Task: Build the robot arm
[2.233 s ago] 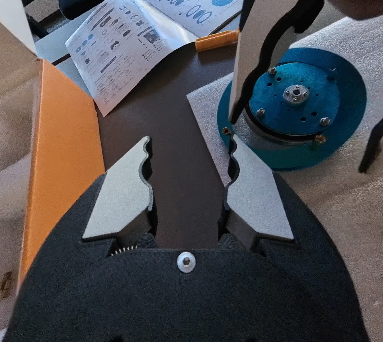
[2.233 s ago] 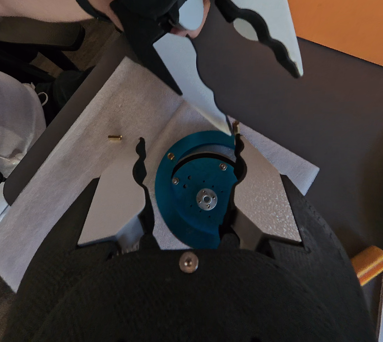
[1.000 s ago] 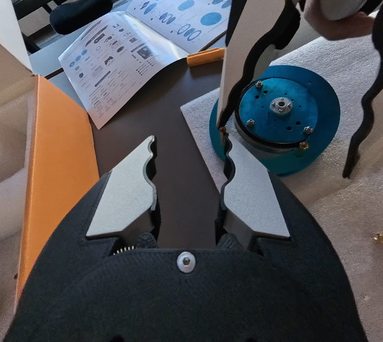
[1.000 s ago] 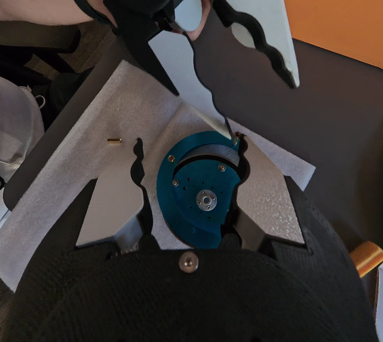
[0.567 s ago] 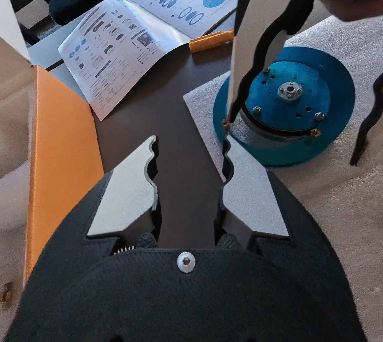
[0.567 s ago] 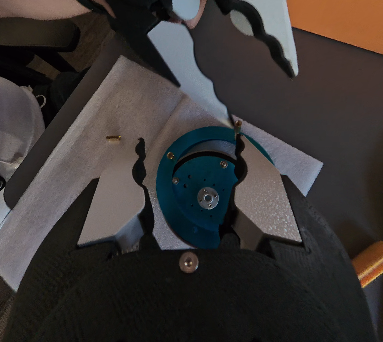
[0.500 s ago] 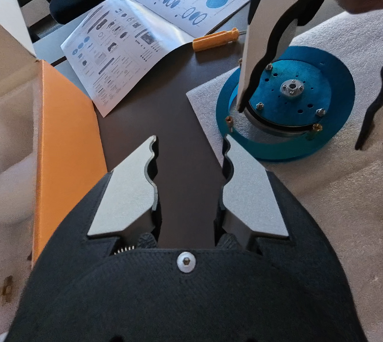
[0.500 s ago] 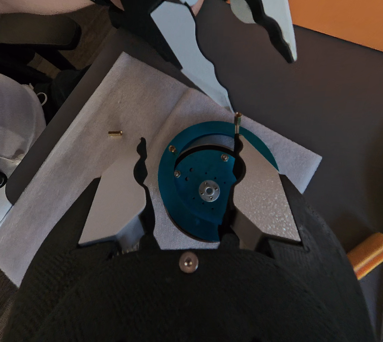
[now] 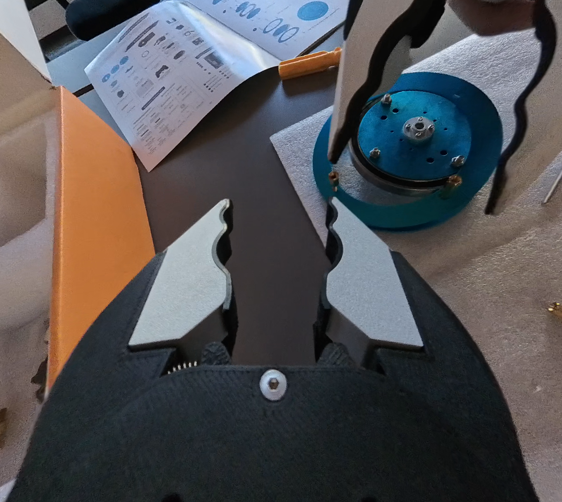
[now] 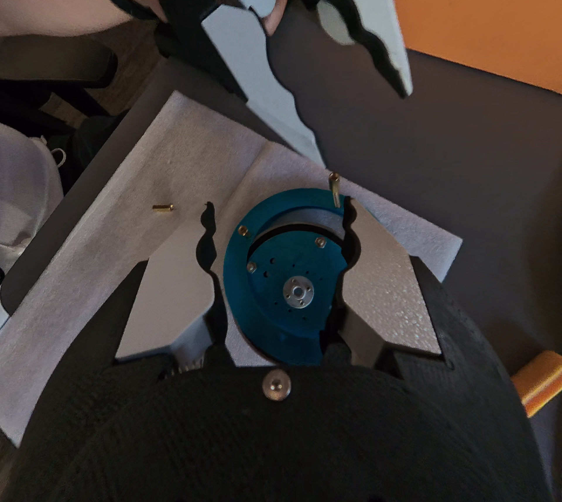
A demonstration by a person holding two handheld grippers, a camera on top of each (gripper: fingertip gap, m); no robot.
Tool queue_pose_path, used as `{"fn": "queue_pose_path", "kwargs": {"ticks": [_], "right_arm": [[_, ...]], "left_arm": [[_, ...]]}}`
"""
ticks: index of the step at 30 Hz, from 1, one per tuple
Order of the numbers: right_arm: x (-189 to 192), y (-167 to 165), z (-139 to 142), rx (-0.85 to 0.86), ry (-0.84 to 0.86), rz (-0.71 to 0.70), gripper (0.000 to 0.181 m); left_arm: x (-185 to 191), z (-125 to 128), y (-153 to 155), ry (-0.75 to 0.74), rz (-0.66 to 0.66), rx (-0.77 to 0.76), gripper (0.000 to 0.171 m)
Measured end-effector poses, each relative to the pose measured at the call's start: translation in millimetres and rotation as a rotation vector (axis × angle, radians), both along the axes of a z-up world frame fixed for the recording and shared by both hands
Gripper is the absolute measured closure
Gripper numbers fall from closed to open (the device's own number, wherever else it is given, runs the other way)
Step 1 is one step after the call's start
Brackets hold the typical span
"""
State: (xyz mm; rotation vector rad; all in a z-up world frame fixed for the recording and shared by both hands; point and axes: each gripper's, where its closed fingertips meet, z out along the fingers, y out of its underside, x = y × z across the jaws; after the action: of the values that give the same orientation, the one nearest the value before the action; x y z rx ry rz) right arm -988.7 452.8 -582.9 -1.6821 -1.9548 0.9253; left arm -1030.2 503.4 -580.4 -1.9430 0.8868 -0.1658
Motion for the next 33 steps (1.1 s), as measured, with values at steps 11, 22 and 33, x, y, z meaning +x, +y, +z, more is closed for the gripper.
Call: {"fn": "queue_pose_path", "kwargs": {"ticks": [11,22,33], "right_arm": [[0,-2,3,-0.007,-0.01,0.005,0.098],[2,-4,-1,-0.016,-0.017,0.005,0.096],[-3,-5,1,-0.026,-0.002,0.003,0.096]], "left_arm": [[-3,-3,2,0.014,0.006,0.007,0.112],[1,-1,4,0.014,0.007,0.019,0.113],[0,-3,7,0.015,0.018,0.022,0.115]]}}
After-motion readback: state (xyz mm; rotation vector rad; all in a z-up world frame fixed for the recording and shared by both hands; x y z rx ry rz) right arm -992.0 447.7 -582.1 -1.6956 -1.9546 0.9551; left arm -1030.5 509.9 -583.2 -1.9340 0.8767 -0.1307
